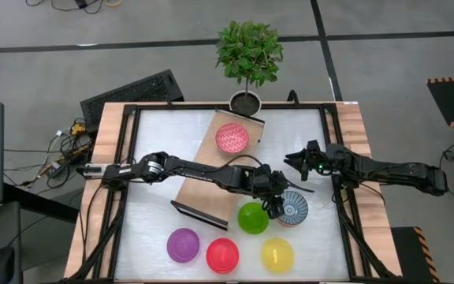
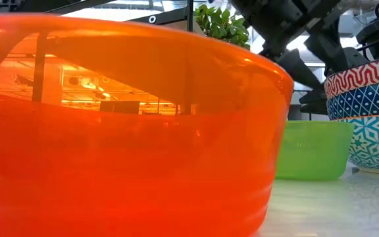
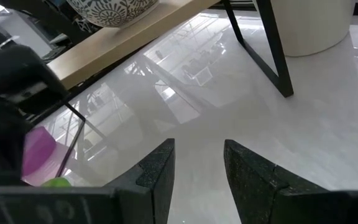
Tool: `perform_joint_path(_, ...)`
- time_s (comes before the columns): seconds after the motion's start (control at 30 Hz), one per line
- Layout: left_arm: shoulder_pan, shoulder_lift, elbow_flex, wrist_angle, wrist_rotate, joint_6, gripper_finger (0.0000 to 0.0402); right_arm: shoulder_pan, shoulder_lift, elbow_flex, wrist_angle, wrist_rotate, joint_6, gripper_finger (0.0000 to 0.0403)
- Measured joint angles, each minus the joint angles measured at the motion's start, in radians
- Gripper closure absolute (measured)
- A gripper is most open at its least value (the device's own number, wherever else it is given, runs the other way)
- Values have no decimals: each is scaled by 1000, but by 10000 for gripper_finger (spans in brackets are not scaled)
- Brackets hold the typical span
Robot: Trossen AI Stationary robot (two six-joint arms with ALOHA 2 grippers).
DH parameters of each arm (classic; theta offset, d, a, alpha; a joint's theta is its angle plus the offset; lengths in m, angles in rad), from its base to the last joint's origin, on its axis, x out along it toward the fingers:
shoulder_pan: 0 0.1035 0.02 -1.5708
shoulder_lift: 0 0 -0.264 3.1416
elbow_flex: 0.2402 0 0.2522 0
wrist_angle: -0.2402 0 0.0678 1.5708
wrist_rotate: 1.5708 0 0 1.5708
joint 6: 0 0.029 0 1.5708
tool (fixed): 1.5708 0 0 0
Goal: Place and stack bowls onto a shelf
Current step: Stack the blue patterned bowl on top of the red patterned bowl on the shelf
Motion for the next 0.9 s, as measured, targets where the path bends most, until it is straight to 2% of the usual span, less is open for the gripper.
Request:
perform_joint_path(0.3,2,1,0,-17,3,2,201,0,0,0,0,0,0,239)
perform_joint_path(0.57,2,1,0,-21,23,0,227,0,0,0,0,1,0,239)
perform_joint_path(0.9,5,1,0,-33,51,-19,230,0,0,0,0,1,-1,239)
